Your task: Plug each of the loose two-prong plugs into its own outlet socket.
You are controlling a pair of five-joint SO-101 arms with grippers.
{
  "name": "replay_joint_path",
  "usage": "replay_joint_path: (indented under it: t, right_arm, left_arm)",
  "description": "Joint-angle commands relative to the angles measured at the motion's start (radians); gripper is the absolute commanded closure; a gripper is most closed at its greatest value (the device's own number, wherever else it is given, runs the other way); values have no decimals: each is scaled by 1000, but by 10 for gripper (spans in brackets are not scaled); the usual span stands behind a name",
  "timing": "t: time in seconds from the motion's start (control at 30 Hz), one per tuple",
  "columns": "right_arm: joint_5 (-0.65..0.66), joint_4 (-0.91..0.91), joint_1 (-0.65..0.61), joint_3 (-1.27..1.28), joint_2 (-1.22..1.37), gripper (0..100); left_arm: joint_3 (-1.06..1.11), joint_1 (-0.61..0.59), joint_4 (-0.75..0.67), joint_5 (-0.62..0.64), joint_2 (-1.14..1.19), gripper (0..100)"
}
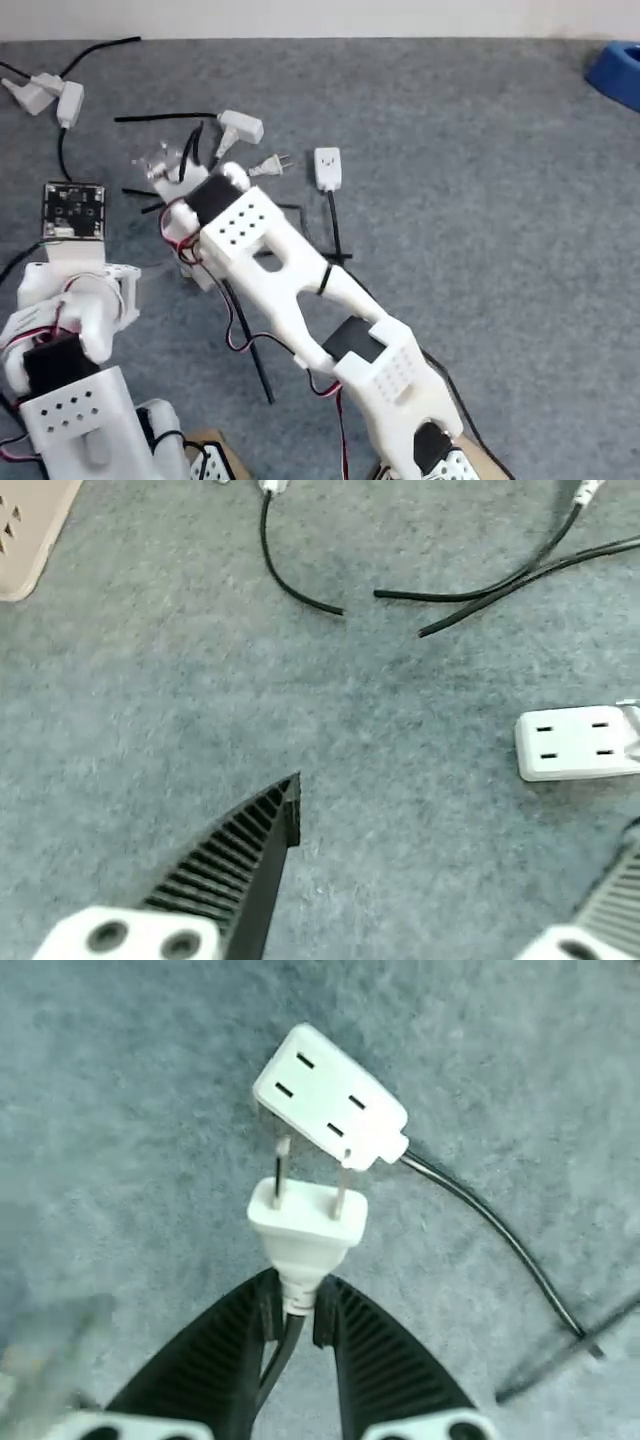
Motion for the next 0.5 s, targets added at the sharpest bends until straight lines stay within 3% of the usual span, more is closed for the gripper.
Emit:
replay_joint_path:
  t: [0.0, 0.17, 0.47]
  right_arm:
    - [-12, -166, 1, 131, -61, 990]
    - [-32, -239, 39, 137, -286, 990]
    - [54, -337, 82, 392, -710, 990]
  left_arm:
    - [61, 62, -25, -11, -13, 543]
    - [174, 84, -74, -6, -15, 543]
    - [79, 51, -63, -12, -16, 543]
